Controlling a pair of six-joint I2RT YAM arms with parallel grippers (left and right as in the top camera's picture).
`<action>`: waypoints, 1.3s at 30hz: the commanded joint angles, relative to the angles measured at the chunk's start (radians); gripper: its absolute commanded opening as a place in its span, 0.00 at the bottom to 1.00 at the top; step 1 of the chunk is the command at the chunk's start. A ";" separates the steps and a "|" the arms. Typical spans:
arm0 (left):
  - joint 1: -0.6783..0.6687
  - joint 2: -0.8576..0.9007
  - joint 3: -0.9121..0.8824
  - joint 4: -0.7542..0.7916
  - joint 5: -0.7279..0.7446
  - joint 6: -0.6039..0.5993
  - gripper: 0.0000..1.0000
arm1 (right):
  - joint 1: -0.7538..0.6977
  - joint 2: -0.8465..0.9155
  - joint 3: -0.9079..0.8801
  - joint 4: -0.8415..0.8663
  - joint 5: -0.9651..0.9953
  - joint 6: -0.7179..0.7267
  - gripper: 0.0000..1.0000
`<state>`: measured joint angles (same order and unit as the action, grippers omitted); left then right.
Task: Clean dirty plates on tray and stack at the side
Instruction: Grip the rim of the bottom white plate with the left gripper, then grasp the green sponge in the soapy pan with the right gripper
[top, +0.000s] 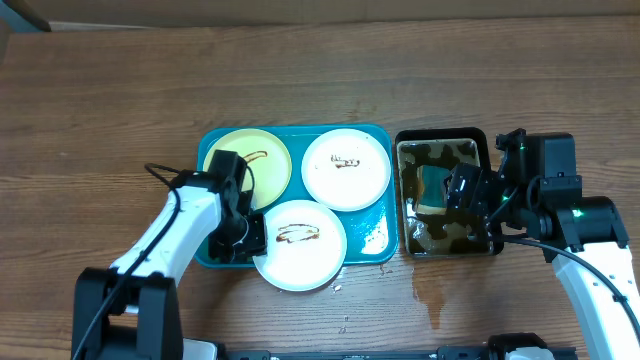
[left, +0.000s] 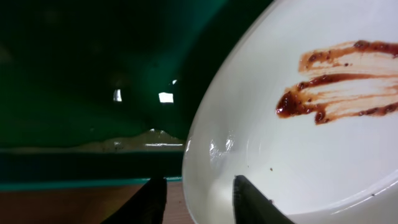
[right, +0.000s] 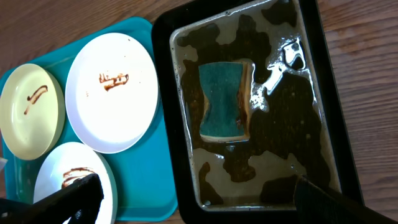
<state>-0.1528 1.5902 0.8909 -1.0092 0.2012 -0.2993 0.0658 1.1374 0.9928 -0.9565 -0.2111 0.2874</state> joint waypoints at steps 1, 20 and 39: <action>-0.019 0.043 0.022 0.005 0.012 0.011 0.33 | -0.004 -0.003 0.029 0.009 -0.007 -0.003 1.00; -0.023 0.077 0.022 0.024 -0.001 0.007 0.08 | -0.003 -0.003 0.029 0.008 -0.007 -0.004 0.87; -0.023 0.077 0.022 0.044 0.002 0.007 0.05 | 0.077 0.275 0.212 0.028 0.140 -0.032 0.48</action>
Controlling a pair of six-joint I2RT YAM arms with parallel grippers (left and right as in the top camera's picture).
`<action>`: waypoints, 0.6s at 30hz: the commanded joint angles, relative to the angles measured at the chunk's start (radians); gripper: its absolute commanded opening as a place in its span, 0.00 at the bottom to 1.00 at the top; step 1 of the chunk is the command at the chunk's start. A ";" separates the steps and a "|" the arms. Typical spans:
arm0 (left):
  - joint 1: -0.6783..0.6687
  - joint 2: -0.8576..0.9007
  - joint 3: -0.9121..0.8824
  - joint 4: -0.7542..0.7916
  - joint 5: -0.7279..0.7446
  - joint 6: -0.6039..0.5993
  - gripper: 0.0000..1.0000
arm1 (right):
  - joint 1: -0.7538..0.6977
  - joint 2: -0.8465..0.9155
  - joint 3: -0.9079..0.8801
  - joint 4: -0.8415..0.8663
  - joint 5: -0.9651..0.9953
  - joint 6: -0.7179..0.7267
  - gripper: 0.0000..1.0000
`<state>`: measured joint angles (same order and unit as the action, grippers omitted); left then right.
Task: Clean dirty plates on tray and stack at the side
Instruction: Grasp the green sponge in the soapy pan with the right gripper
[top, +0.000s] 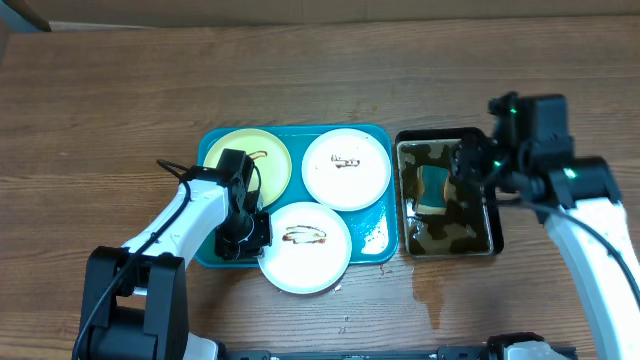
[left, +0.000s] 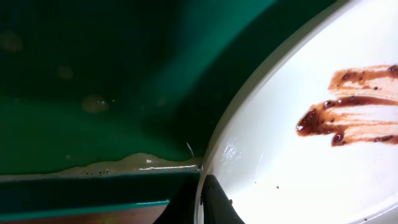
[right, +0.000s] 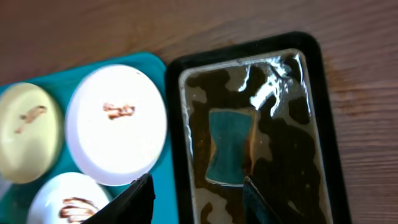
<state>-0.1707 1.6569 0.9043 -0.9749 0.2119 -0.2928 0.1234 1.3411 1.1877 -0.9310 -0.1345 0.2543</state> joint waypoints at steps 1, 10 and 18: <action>-0.005 0.010 0.008 0.012 -0.009 0.000 0.05 | 0.023 0.101 0.017 0.002 0.074 0.012 0.47; -0.005 0.010 0.008 0.012 -0.009 0.000 0.05 | 0.078 0.343 0.016 0.014 0.071 0.035 0.42; -0.005 0.010 0.008 0.011 -0.009 0.000 0.06 | 0.118 0.478 0.015 0.027 0.095 0.084 0.39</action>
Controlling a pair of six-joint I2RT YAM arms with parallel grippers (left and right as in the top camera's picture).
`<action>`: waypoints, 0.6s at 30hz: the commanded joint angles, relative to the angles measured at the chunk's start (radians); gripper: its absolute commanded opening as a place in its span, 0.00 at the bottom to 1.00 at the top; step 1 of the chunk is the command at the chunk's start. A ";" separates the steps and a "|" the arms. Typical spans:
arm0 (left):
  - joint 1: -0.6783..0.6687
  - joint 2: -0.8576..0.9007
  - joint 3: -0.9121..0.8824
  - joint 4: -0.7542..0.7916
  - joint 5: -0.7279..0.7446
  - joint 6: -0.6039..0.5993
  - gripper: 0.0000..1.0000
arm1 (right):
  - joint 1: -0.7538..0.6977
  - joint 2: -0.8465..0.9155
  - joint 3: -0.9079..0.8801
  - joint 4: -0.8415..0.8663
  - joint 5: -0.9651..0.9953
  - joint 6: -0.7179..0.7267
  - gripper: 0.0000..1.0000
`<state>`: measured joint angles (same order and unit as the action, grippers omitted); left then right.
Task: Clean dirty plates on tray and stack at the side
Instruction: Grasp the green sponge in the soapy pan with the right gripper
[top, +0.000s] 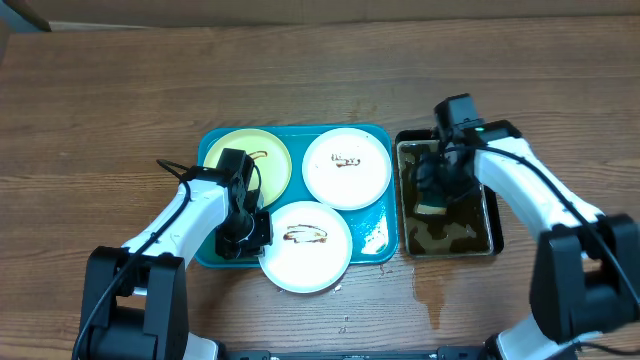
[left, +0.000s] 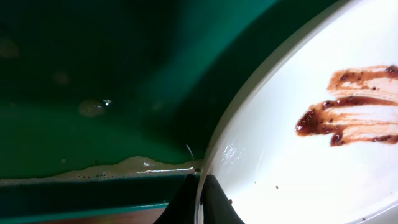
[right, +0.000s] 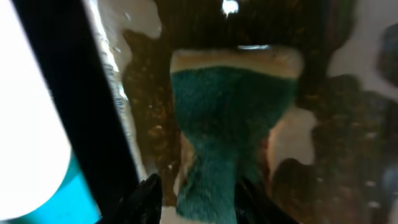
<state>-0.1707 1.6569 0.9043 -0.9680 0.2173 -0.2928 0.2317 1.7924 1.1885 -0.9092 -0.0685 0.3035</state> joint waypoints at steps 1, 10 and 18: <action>-0.005 0.010 0.008 0.005 -0.014 0.000 0.05 | 0.011 0.034 0.014 0.005 0.042 0.048 0.39; -0.005 0.010 0.008 0.005 -0.014 0.000 0.06 | 0.011 0.037 0.010 -0.013 0.068 0.072 0.35; -0.005 0.010 0.008 0.005 -0.014 0.000 0.04 | 0.011 0.039 0.008 -0.014 0.068 0.072 0.36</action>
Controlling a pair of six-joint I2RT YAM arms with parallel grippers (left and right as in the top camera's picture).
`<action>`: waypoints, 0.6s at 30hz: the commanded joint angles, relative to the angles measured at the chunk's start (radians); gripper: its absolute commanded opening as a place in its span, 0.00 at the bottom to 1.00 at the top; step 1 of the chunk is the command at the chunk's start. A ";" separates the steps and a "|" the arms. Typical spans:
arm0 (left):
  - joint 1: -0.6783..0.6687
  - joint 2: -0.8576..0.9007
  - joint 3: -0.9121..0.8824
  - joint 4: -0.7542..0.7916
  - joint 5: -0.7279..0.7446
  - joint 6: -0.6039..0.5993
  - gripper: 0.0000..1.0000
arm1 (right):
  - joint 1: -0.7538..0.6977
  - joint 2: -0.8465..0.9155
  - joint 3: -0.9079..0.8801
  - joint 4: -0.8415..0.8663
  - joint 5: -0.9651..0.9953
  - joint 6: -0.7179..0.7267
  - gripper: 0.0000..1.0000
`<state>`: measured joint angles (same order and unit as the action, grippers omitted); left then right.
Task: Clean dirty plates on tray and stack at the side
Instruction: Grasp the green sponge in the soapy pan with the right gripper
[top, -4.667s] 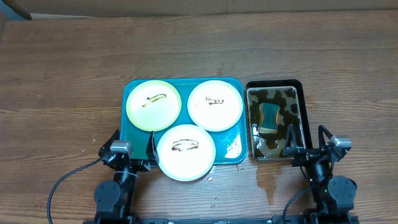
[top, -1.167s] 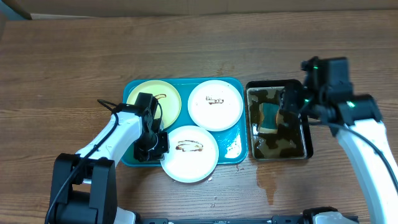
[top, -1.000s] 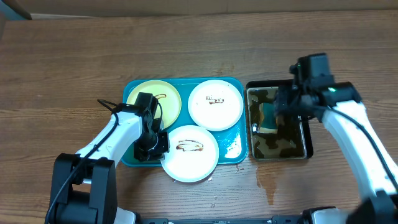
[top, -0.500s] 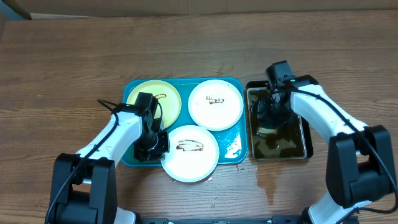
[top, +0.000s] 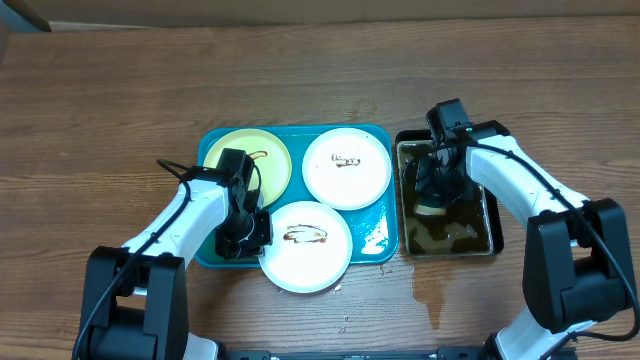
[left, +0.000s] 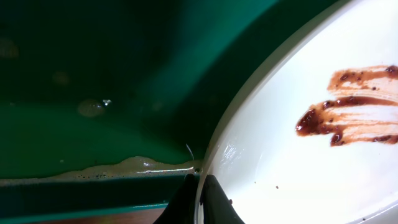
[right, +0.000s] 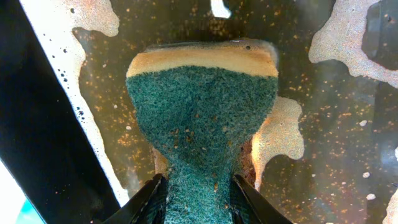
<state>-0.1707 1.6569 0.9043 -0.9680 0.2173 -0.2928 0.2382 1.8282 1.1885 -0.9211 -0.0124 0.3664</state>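
Note:
Three dirty plates lie on the teal tray (top: 372, 240): a yellow one (top: 247, 158), a white one (top: 346, 167) and a front white plate (top: 305, 245) smeared with brown sauce (left: 348, 112). My left gripper (left: 200, 199) is shut on the left rim of that front plate (left: 311, 137), one finger under it and one on top. A green sponge (right: 202, 106) with a tan edge lies in the soapy water of the black basin (top: 447, 232). My right gripper (right: 196, 199) is down in the basin, its fingers pressed against both sides of the sponge's narrow waist.
The basin stands right against the tray's right side; its black rim (right: 37, 124) is close to the right fingers. A wet patch (top: 430, 290) darkens the wood in front of the basin. Bare wooden table lies left of and behind the tray.
My right gripper has come lower onto the sponge, which now fills its view, fingers on both sides of it. The left gripper and its plate have not moved.
At first my left gripper stood open around the front plate's rim and the right hung open high over the basin. Then the left was shut on the rim. The right arm moved over the sponge, came down into the basin, and now grips the sponge.

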 joint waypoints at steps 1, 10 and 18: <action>-0.005 0.010 0.008 0.005 -0.014 0.000 0.05 | 0.005 0.003 0.008 -0.003 0.012 0.009 0.36; -0.005 0.010 0.008 0.005 -0.014 0.000 0.06 | 0.005 0.014 -0.039 0.034 0.011 0.009 0.27; -0.006 0.010 0.008 0.005 -0.014 0.000 0.06 | 0.005 0.014 -0.039 0.031 0.011 0.009 0.04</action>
<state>-0.1707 1.6569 0.9043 -0.9680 0.2173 -0.2928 0.2382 1.8282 1.1645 -0.8909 -0.0032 0.3668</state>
